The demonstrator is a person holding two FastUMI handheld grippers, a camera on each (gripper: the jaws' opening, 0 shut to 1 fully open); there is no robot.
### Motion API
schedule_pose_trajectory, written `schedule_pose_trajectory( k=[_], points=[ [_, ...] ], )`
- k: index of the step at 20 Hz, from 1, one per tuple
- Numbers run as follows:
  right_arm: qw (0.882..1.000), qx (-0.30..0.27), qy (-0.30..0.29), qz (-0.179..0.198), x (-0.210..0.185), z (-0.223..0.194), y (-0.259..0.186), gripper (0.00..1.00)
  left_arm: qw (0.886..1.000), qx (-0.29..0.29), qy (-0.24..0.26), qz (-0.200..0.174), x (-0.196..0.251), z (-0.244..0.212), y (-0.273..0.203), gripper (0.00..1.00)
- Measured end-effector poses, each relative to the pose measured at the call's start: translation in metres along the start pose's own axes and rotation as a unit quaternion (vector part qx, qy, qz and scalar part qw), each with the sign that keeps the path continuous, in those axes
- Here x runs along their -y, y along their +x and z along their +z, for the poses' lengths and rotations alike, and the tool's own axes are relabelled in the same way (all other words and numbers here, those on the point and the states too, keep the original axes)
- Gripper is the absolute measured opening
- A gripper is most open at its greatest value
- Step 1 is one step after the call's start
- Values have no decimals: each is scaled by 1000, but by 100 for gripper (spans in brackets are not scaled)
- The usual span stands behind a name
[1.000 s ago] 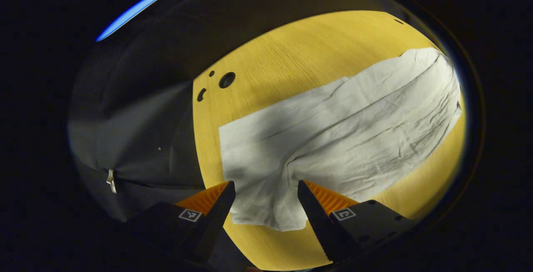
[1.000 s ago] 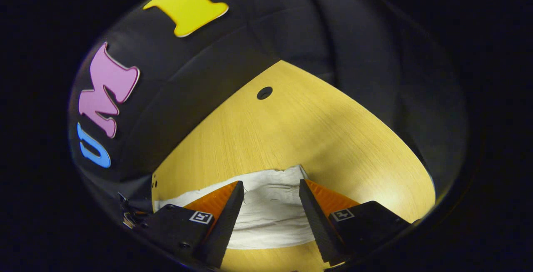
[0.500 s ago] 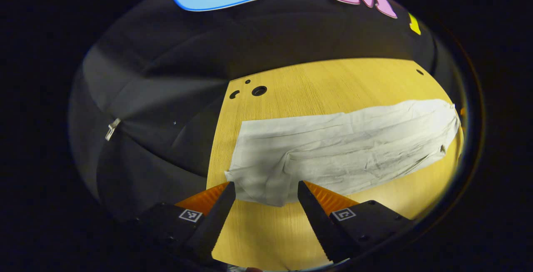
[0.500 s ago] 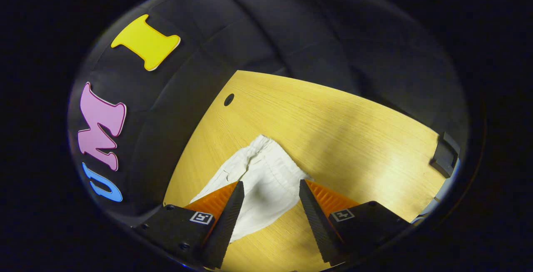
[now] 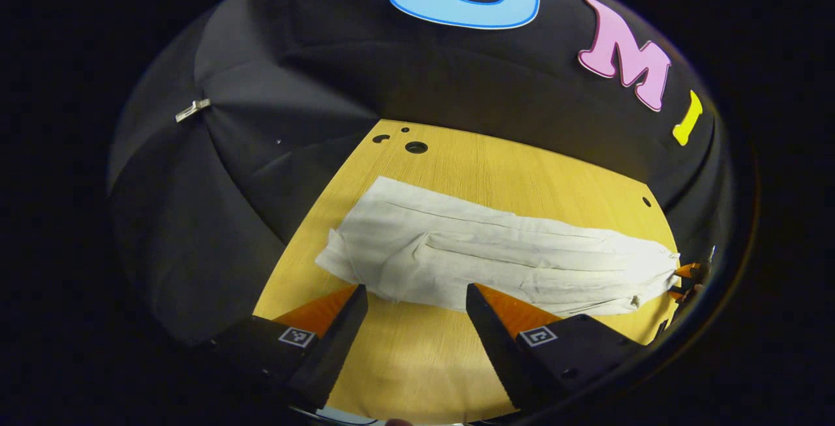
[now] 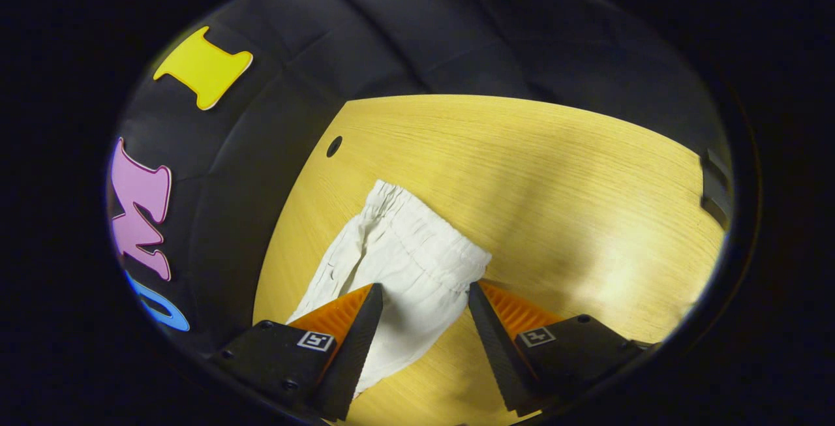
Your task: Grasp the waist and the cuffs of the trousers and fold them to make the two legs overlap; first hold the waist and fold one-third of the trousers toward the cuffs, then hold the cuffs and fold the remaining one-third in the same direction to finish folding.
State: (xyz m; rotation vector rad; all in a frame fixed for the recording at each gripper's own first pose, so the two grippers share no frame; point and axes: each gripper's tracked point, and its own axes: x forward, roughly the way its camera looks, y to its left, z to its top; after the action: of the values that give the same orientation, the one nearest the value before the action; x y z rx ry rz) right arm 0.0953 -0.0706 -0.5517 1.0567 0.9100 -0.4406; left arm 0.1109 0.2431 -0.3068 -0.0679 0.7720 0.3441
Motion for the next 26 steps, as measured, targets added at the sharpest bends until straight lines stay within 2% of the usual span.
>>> schedule_pose_trajectory(
  k=[5, 7, 8, 9, 10, 12, 13, 16, 19, 24, 25, 26],
  points=[
    [997, 17, 75, -15, 4, 9, -5, 87, 1000, -15, -15, 4, 3, 0, -2, 96],
    [995, 20, 87, -53, 17, 9, -4, 85, 999, -20, -34, -1, 4, -6, -1, 96],
    [993, 19, 93, -70, 23, 8, -3, 64, 999, -23, -47, -4, 6, -7, 1, 96],
    [992, 19, 104, -73, 23, 10, -3, 57, 998, -28, -64, -8, 6, -10, 6, 95],
    [990, 9, 113, -85, 28, 6, -1, 45, 996, -32, -80, -14, 10, -11, 11, 96],
    [989, 10, 124, -81, 26, 11, -2, 15, 990, -44, -128, -28, 18, -16, 26, 95],
    [990, 11, 113, -78, 28, 11, -2, 11, 986, -53, -157, -33, 21, -20, 30, 95],
    [992, 15, 104, -77, 25, 8, 1, 11, 965, -86, -244, -32, 23, -35, 45, 96],
    [991, 12, 107, -75, 26, 9, 0, 11, 952, -81, -295, -5, 7, -37, 64, 96],
    [992, 12, 102, -71, 27, 9, -1, 11, 939, -90, -332, 18, -3, -25, 94, 96],
    [992, 11, 102, -70, 27, 9, -1, 11, 939, -88, -333, 25, -5, -21, 97, 90],
    [992, 11, 102, -68, 27, 9, -1, 11, 939, -86, -333, 28, -7, -15, 103, 90]
  ],
)
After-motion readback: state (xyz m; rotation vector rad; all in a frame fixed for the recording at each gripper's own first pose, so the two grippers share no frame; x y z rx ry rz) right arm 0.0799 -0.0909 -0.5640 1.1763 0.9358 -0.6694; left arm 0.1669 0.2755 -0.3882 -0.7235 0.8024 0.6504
